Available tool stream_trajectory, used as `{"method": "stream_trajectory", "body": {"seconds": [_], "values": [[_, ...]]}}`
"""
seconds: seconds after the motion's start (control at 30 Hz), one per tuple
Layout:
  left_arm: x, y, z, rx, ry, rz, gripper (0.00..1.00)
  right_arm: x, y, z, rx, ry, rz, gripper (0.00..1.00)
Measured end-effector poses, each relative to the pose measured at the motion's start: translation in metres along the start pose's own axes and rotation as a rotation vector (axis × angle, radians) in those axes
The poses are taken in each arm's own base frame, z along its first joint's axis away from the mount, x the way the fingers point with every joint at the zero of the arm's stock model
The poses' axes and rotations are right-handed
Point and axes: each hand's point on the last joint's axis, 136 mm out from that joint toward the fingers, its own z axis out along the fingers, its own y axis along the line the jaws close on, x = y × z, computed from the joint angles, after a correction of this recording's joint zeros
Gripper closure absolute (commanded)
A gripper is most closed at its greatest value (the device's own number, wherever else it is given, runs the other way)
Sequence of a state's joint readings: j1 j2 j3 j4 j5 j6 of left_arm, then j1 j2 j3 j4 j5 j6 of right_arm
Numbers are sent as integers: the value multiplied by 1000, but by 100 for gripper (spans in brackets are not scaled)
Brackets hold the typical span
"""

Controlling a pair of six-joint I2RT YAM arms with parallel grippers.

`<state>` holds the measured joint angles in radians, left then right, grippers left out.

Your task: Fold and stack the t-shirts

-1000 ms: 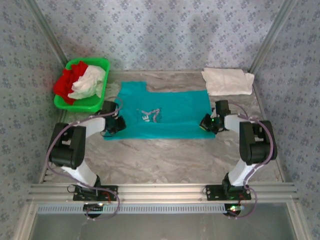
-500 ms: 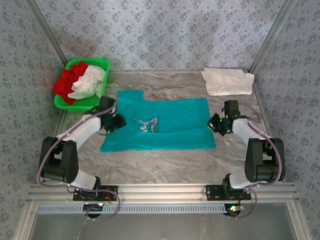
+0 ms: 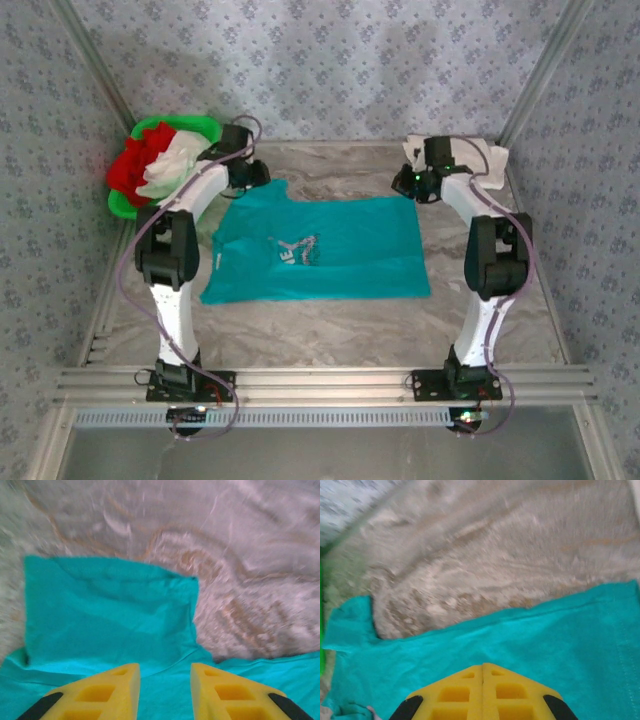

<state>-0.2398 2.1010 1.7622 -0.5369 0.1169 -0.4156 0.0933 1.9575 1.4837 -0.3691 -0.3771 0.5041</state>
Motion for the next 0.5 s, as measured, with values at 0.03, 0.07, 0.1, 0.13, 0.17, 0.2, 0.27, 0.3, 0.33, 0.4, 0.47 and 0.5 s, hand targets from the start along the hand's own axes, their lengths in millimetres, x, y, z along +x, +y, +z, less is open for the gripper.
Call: {"method": "stream_trajectory", "body": {"seconds": [0.03, 0.07, 0.1, 0.13, 0.17, 0.2, 0.27, 0.3, 0.33, 0.4, 0.47, 0.5], "values": [[6, 2, 8, -7, 20, 0, 70, 7, -6, 9, 12, 29, 11, 100], [14, 4, 15, -12, 41, -1, 70, 15, -13, 19, 25, 60, 23, 100], [20, 7, 21, -19, 57, -5, 70, 22, -19, 27, 37, 85, 35, 100], [25, 10, 24, -23, 66, -8, 70, 26, -23, 32, 44, 102, 41, 100], [30, 13, 27, -28, 77, -14, 71, 31, -28, 36, 53, 116, 48, 100], [34, 15, 30, -31, 84, -21, 72, 33, -30, 38, 58, 123, 52, 100], [43, 20, 36, -34, 89, -34, 75, 37, -33, 39, 63, 130, 65, 100], [51, 23, 40, -37, 100, -43, 75, 38, -35, 40, 63, 127, 74, 100], [59, 26, 42, -39, 112, -49, 75, 38, -37, 41, 62, 125, 84, 100], [77, 32, 49, -49, 143, -62, 75, 43, -42, 43, 62, 131, 107, 100], [78, 30, 46, -35, 124, -68, 76, 50, -49, 45, 70, 141, 134, 100], [79, 29, 44, -32, 118, -70, 77, 53, -52, 46, 73, 145, 143, 100]]}}
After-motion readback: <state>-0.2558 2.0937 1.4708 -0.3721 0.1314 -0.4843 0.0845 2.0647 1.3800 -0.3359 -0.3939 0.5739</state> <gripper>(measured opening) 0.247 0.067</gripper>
